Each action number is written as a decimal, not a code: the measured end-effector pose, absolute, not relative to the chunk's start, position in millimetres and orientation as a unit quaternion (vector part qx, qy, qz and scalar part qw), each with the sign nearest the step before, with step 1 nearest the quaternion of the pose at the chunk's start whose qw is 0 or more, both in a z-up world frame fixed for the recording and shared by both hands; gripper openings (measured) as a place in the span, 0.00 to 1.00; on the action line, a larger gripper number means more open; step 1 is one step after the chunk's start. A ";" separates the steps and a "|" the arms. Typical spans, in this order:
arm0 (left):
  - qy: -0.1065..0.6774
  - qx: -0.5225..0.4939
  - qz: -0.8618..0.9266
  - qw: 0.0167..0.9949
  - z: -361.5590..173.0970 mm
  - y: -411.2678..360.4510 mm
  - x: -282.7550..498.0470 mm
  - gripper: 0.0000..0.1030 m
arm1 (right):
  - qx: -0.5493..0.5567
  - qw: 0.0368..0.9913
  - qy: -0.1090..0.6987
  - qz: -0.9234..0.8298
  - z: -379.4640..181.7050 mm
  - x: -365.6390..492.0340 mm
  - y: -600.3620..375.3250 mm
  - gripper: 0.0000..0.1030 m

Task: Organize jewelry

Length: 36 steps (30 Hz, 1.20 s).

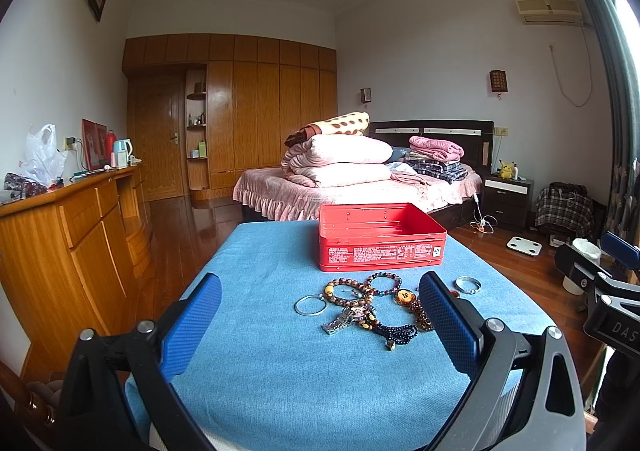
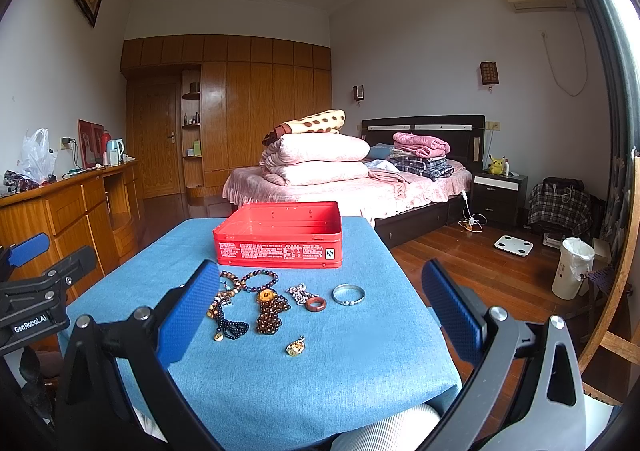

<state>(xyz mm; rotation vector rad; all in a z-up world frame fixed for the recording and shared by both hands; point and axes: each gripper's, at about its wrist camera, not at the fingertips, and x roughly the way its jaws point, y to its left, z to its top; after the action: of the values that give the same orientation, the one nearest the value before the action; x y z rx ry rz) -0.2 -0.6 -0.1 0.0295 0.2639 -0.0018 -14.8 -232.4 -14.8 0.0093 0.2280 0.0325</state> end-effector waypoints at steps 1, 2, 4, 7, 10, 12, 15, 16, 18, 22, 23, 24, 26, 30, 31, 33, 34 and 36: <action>0.132 0.015 -0.001 0.991 -0.1 -0.6 -0.1 0.94 | 0.005 0.993 0.114 0.016 -14.8 -14.6 -232.3 0.95; 0.132 0.015 -0.001 0.991 -0.2 -0.6 -0.1 0.94 | 0.004 0.993 0.115 0.016 -14.8 -14.5 -232.4 0.95; 0.133 0.015 -0.001 0.991 -2.2 0.3 3.1 0.94 | 0.003 0.993 0.118 0.017 -15.1 -13.9 -232.4 0.95; 0.142 0.016 0.005 0.990 -5.3 3.9 6.9 0.94 | 0.000 0.992 0.127 0.017 -17.3 -9.2 -231.9 0.95; 0.159 0.007 0.014 0.987 -14.9 14.5 19.7 0.94 | 0.000 0.989 0.148 0.015 -21.8 -1.9 -233.0 0.95; 0.173 0.003 0.021 0.985 -20.6 19.7 27.0 0.94 | 0.001 0.986 0.164 0.011 -33.0 7.9 -234.2 0.95; 0.194 0.001 0.029 0.981 -30.3 24.1 38.7 0.94 | 0.007 0.983 0.186 0.005 -41.1 18.6 -236.1 0.95; 0.200 0.000 0.031 0.979 -33.9 25.6 42.3 0.94 | 0.009 0.981 0.192 0.005 -43.6 21.3 -236.6 0.95; 0.211 -0.001 0.033 0.977 -39.3 27.6 47.3 0.94 | 0.013 0.979 0.206 0.003 -49.3 28.4 -238.3 0.95; 0.234 -0.001 0.031 0.972 -52.0 30.5 64.7 0.94 | 0.022 0.972 0.232 0.007 -61.6 44.7 -242.1 0.95; 0.239 0.000 0.030 0.971 -54.2 30.8 69.7 0.94 | 0.025 0.971 0.239 0.009 -63.9 49.3 -244.5 0.95; 0.243 0.002 0.031 0.970 -56.6 31.0 74.6 0.94 | 0.029 0.969 0.244 0.009 -67.5 55.9 -246.6 0.95; 0.252 0.006 0.033 0.967 -61.0 31.9 86.8 0.94 | 0.033 0.966 0.258 0.007 -71.7 67.5 -250.8 0.95; 0.277 0.007 0.030 0.960 -70.2 34.5 115.9 0.94 | 0.036 0.960 0.279 0.004 -80.3 94.5 -259.1 0.95; 0.282 0.006 0.027 0.959 -72.4 35.7 122.7 0.94 | 0.037 0.958 0.285 0.004 -82.4 101.4 -261.1 0.95; 0.296 0.006 0.025 0.955 -77.7 36.5 138.9 0.94 | 0.039 0.955 0.295 0.003 -87.6 117.3 -266.7 0.95; 0.304 0.007 0.026 0.952 -80.5 37.2 146.8 0.94 | 0.040 0.953 0.301 0.002 -89.8 124.7 -269.2 0.95; 0.319 0.005 0.028 0.947 -85.2 38.2 161.2 0.94 | 0.039 0.950 0.310 -0.002 -94.2 139.0 -272.1 0.95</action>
<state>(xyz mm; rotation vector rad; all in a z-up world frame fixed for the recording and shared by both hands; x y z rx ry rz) 161.2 38.2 -85.2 0.0100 0.6497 0.0562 139.0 -272.1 -94.2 0.0793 0.6305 -0.0032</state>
